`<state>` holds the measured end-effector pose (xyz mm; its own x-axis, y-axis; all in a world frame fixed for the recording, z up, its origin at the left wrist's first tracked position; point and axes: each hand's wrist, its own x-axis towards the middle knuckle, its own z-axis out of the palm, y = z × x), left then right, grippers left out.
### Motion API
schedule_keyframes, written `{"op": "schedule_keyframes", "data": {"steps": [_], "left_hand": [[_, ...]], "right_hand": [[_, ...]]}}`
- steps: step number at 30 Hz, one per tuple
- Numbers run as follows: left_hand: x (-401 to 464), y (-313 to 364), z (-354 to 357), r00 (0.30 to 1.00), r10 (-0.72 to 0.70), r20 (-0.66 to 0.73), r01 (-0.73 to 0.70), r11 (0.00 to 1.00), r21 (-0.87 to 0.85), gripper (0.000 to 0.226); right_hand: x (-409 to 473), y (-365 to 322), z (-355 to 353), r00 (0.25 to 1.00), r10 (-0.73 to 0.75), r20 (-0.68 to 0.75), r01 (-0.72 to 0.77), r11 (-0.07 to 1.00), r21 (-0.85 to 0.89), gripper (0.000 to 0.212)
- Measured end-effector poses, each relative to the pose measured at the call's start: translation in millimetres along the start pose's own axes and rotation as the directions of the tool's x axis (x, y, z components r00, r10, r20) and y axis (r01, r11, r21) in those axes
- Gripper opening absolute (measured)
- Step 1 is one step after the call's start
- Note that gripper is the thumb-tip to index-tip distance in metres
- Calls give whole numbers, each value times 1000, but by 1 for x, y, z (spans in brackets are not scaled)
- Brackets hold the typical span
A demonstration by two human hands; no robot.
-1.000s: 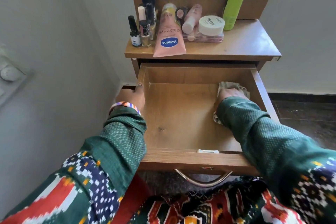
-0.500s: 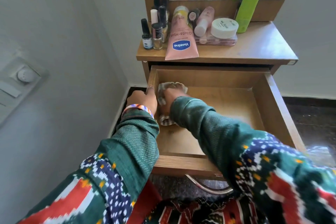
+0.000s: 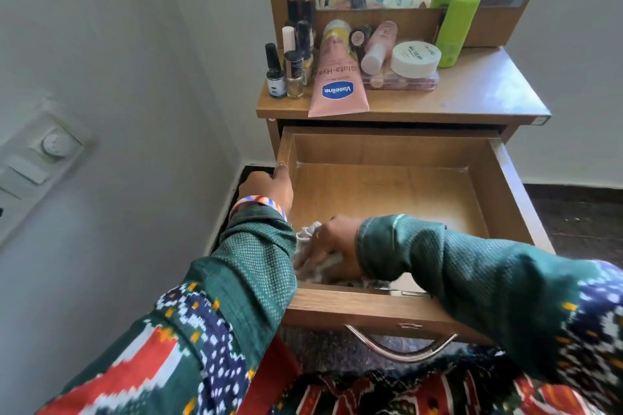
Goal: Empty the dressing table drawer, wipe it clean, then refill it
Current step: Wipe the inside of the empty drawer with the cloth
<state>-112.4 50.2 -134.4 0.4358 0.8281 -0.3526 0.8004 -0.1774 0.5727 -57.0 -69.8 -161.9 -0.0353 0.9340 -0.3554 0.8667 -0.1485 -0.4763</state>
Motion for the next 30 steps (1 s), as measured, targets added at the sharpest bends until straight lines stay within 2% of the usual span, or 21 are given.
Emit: {"op": "schedule_keyframes", "data": {"steps": [2,4,6,8,9,12,15,18,19,20,21,22,23,25,27,28,30], "left_hand": [[0,0,0,1000,4,7,-4,1000,-3,54],[1,-1,0,1000,7,8,-7,1000,-16,52],[3,-2,2,1000,7,-3,-7,1000,-12,53],[5,-3,4,1000,8,-9,-8,1000,-10,52],[6,-3,4,1000,11,-11,-11,1000,-8,52],[8,-3,6,1000,6,-27,-6,1000,-11,53],[7,-2,7,999,4,-39,-4,1000,13,55],[6,-1,7,999,13,-45,-11,998,55,57],[6,-1,7,999,19,-44,-16,998,62,58],[5,-2,7,999,24,-45,-21,998,66,58],[6,-2,7,999,24,-43,-21,998,62,57],[6,-3,7,999,19,-42,-17,999,51,57],[8,-4,7,999,13,-39,-11,999,39,57],[9,-6,8,999,11,-37,-10,999,39,57],[10,-6,9,999,17,-52,-14,999,49,58],[10,-6,10,998,18,-61,-15,999,49,58],[11,-6,11,997,16,-73,-13,999,41,57]], "right_hand": [[10,9,-9,996,43,-74,-45,999,-27,38],[20,25,-21,968,152,-200,-161,986,-31,39],[30,43,-34,873,361,-328,-379,925,7,38],[38,48,-39,769,519,-373,-551,834,23,43],[41,44,-38,764,521,-381,-560,829,10,46],[39,17,-28,837,438,-326,-475,879,-37,58],[18,0,-15,909,257,-328,-340,914,-224,45],[-2,-5,3,996,84,-14,-85,973,-213,34],[-4,-5,4,997,25,70,-13,984,-176,37],[-4,-1,2,996,-5,86,14,995,-102,39],[-2,3,-6,999,22,38,-21,999,-24,39],[4,9,-14,993,112,-44,-112,994,20,39],[12,16,-22,959,245,-139,-242,969,39,41],[36,24,-33,837,479,-266,-452,878,157,47],[58,21,-28,796,565,-218,-525,823,217,55],[66,21,-21,805,567,-175,-539,822,183,58],[64,25,-12,827,532,-184,-537,843,26,72]]}}
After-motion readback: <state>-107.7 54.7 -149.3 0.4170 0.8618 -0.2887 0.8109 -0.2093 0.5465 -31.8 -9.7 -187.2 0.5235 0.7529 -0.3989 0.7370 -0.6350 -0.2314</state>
